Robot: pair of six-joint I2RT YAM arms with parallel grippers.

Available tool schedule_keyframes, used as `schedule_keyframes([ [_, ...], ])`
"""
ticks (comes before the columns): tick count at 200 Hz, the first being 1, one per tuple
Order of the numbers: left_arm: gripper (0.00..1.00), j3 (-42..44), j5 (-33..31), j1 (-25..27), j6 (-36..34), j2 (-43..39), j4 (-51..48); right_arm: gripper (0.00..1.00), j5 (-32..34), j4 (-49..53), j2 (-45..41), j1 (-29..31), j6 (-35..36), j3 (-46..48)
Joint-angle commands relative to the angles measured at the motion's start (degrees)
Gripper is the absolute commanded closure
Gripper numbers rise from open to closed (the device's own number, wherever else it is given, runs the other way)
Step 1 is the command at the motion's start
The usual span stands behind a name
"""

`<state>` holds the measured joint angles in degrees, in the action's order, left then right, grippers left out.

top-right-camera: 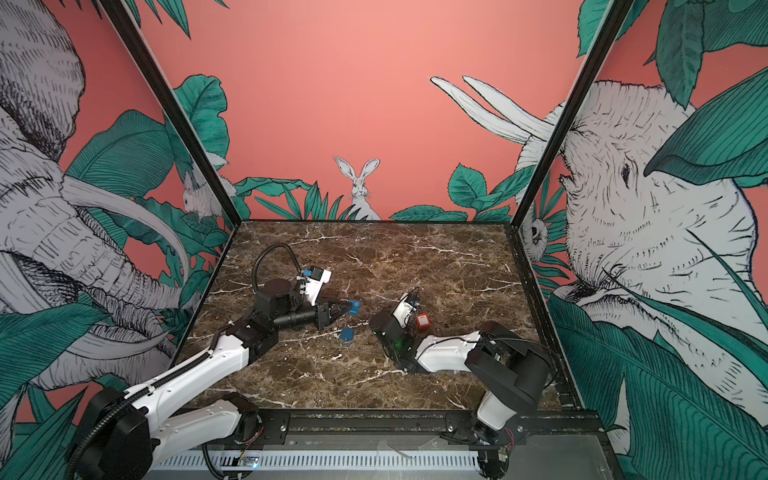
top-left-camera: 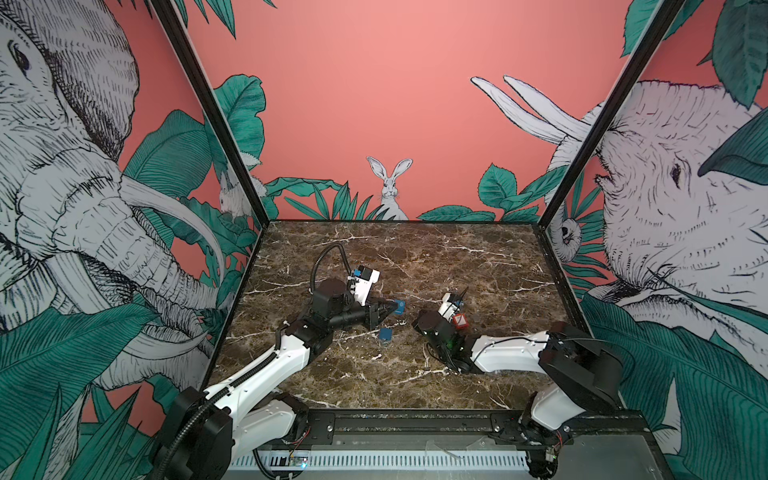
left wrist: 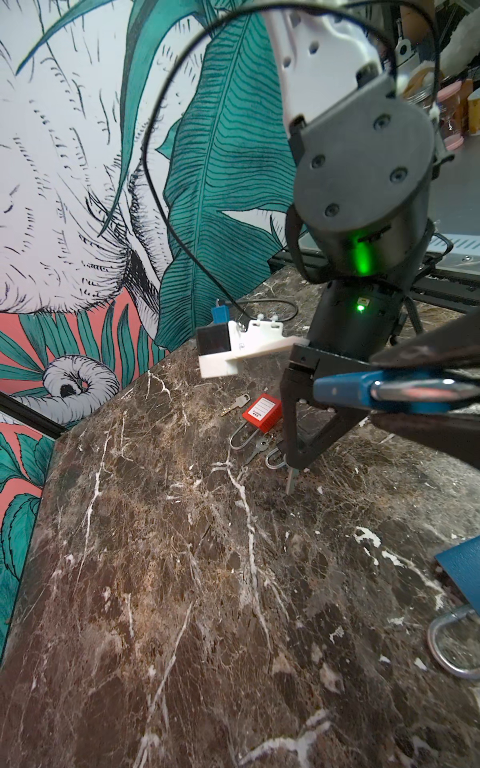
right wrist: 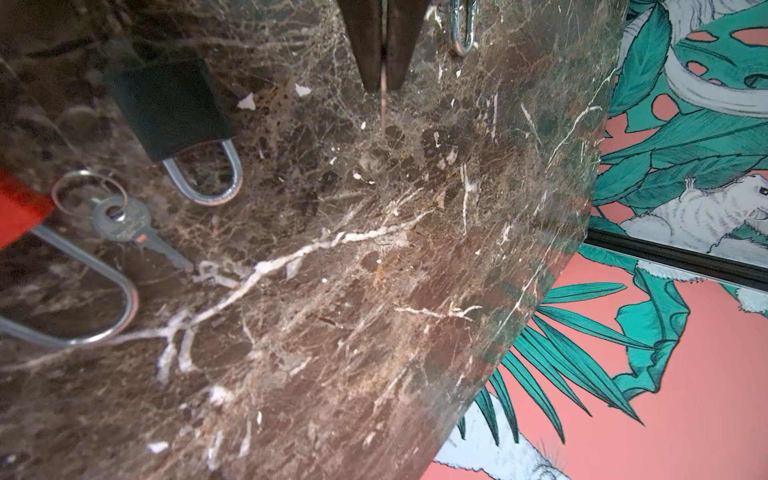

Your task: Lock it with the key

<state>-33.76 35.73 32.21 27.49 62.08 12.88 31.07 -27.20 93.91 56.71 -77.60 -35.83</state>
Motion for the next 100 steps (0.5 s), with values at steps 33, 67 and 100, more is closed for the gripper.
schedule_keyframes([
  [33, 1.00, 0.38, 1.80, 0.05, 0.79, 0.93, 5.01, 1.00, 0.06, -6.44, 5.96, 0.10, -5.65, 1.58],
  [67, 1.00, 0.29, 1.50, 0.05, 0.27, 1.09, 4.33, 1.00, -0.87, -7.35, 7.57, 0.11, -6.63, 1.82],
  [100, 1.00, -1.73, -0.70, 0.05, -1.42, 1.83, -0.14, 0.92, -1.36, -7.49, 8.81, -0.02, -8.69, 2.21],
])
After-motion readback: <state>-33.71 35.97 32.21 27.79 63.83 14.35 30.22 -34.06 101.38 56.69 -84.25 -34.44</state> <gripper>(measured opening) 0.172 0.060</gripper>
